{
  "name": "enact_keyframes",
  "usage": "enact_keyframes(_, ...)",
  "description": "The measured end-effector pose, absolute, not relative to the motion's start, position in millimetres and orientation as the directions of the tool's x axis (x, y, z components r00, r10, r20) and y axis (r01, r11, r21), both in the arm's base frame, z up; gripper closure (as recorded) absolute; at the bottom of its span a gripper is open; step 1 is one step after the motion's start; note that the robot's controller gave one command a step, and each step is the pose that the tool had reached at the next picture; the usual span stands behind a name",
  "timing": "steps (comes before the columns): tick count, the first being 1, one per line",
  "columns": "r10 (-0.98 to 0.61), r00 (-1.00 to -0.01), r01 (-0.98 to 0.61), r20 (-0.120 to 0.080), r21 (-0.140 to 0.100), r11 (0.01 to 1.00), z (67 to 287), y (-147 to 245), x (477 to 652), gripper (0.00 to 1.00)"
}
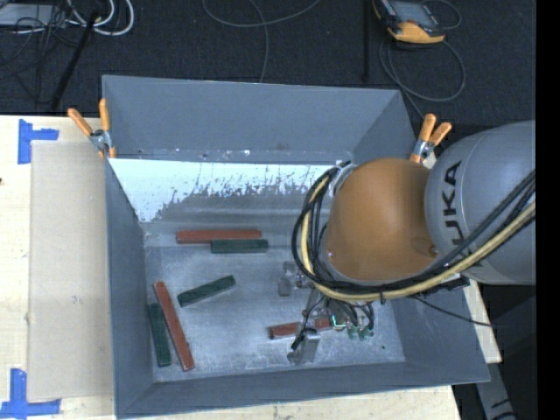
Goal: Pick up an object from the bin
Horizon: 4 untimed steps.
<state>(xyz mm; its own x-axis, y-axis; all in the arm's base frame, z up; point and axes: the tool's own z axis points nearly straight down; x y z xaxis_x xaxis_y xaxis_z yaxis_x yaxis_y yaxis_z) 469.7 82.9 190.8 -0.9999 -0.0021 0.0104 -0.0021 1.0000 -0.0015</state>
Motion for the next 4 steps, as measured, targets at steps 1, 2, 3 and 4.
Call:
enact_keyframes(1, 0.105, -0.994, 0.105, 0.007, -0.003, 0.995, 77.2, 27.9, 518.6, 0.0)
enact_keyframes(2, 0.105, -0.994, 0.105, 0.003, 0.0, 0.994, 81.2, 29.7, 519.3, 1.0)
enact_keyframes(3, 0.106, -0.994, 0.106, 0.003, 0.0, 0.994, 81.2, 29.7, 519.3, 0.0)
enact_keyframes(4, 0.108, -0.994, 0.108, 0.003, 0.0, 0.994, 81.2, 29.7, 519.3, 1.0)
